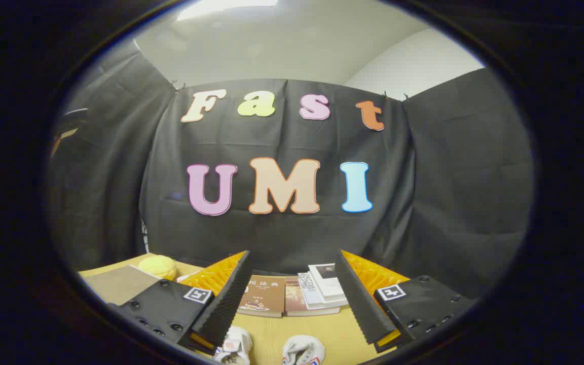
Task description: Open the storage box then place both shoes into the box .Put the left shoe in first, then the right shoe, with the right side of both shoes facing outward in a uniform manner.
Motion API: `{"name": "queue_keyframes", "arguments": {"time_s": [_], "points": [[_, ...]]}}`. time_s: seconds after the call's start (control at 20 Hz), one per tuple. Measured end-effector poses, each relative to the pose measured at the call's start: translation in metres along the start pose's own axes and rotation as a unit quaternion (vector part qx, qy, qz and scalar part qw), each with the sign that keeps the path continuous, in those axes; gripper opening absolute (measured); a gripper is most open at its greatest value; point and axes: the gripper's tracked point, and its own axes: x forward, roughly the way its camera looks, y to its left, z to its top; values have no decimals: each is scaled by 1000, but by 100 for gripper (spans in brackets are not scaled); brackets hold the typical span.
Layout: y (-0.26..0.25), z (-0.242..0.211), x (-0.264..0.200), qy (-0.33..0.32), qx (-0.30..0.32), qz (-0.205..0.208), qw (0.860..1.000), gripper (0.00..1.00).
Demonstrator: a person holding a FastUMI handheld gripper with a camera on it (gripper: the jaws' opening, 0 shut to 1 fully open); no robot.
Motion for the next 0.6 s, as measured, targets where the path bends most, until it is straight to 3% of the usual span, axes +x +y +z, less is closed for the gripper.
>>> {"name": "queue_keyframes", "arguments": {"time_s": [0.6], "points": [[-6,-1,-4,2,2,0,1000,100]]}}
